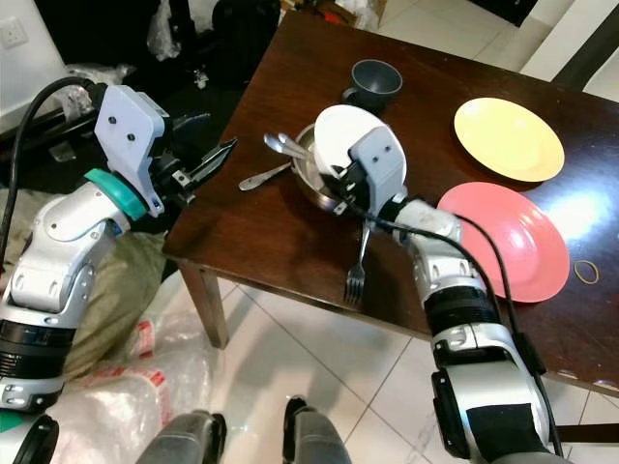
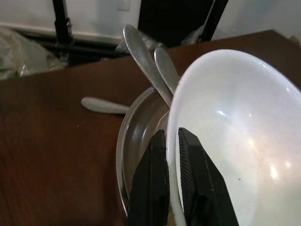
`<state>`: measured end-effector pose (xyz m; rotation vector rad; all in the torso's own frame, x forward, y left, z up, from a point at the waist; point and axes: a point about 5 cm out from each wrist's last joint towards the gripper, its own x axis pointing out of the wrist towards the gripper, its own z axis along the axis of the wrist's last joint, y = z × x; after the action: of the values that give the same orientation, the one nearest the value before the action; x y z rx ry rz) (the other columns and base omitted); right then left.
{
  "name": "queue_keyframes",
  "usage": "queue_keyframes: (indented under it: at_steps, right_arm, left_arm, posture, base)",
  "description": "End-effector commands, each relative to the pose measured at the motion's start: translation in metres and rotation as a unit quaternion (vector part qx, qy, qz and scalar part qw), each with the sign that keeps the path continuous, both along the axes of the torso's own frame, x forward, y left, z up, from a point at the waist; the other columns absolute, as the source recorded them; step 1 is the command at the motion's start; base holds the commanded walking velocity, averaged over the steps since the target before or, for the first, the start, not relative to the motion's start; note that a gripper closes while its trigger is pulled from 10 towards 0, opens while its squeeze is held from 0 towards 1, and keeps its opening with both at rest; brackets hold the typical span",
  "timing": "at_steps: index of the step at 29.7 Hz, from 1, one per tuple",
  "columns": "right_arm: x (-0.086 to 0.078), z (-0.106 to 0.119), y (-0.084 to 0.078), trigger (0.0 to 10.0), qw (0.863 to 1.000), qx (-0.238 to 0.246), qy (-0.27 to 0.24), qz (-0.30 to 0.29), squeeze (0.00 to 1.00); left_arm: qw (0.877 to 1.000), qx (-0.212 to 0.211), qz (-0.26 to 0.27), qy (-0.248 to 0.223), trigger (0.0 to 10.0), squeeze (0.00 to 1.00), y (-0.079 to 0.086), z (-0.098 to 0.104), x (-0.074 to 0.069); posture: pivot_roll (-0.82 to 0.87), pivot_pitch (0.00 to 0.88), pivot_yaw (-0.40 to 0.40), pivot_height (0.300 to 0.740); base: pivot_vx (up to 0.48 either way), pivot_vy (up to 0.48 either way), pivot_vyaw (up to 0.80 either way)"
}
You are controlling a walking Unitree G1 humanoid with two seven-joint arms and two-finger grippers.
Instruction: Setting the table
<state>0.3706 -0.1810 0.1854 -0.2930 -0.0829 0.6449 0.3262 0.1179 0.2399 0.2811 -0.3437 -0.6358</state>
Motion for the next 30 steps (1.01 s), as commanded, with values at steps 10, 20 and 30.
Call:
queue_keyframes:
  at_steps: [10,20,30]
  right_arm:
    - [-0.013,0.044,0.004,0.0,0.991,0.068,-0.113,-0.001,0.0]
    - [-0.034,0.069,0.016,10.0,0.981,0.068,-0.183,-0.001,0.0]
    - [-0.103,0.014,0.054,10.0,0.98,-0.066,-0.175,-0.06,0.0]
  left_arm:
    - [1.0,-0.011,-0.007,0.005,10.0,0.0,-0.009,0.0,0.001]
    - [0.998,-0.051,-0.012,0.02,10.0,0.0,-0.011,0.008,0.004]
    - [0.993,-0.065,-0.085,0.049,10.0,0.0,-0.007,0.036,0.0]
  posture:
    - [0.16,0.095,-0.003,0.74]
    - [0.12,0.094,0.002,0.74]
    - [0.09,0.1,0.02,0.74]
  base:
    - [0.0,0.0,0.0]
    - [0.0,0.0,0.0]
    - [0.0,0.0,0.0]
